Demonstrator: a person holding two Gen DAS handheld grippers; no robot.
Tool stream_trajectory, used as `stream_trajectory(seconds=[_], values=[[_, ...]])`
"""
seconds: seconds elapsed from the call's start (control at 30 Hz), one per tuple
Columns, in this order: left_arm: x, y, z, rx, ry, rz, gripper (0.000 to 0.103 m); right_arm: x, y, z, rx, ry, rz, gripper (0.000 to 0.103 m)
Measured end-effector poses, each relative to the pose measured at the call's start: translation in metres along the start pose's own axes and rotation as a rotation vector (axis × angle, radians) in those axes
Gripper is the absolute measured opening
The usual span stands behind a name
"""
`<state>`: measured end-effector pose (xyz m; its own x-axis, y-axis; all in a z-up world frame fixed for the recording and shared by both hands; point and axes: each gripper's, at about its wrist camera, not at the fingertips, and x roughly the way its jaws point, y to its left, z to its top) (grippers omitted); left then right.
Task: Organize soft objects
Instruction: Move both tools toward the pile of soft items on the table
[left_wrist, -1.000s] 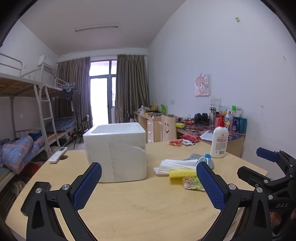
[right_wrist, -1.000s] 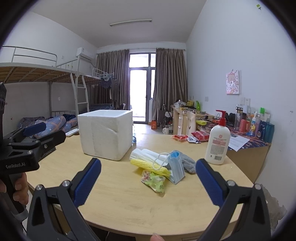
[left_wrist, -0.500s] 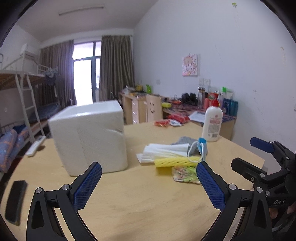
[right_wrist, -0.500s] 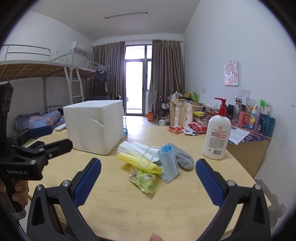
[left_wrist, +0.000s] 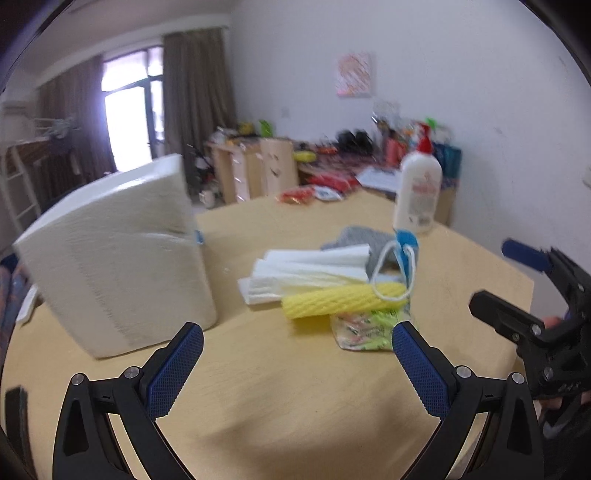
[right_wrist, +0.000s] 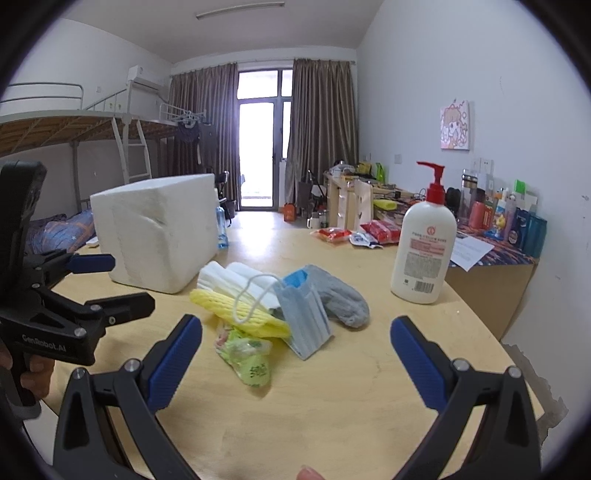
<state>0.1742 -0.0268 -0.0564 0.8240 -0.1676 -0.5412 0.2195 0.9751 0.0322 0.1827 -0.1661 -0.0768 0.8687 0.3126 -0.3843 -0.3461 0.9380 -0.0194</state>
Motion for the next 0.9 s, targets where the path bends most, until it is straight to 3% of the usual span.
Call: stream_trajectory(seconds=[0.17, 0.37, 0.53, 0.9], values=[[0.022, -0.008, 0.006, 0.105, 0.078, -0.082, 0.096, 0.010, -0.005, -0.003, 0.016, 0.031, 0.010, 0.103], [0.049, -0.015, 0.012, 0.237, 0.114, -0.111, 0.083, 0.015, -0.010, -0.003, 0.023, 0.046, 0.008, 0.103], [0.070, -0.006, 0.014, 0.240, 0.167, -0.188, 0.072, 0.023, -0.014, 0.001, 0.024, 0.060, 0.019, 0.103], [0.093, -0.008, 0.012, 0.354, 0.198, -0.196, 0.055, 0.041, -0.016, 0.009, 0.015, 0.092, 0.066, 0.103]])
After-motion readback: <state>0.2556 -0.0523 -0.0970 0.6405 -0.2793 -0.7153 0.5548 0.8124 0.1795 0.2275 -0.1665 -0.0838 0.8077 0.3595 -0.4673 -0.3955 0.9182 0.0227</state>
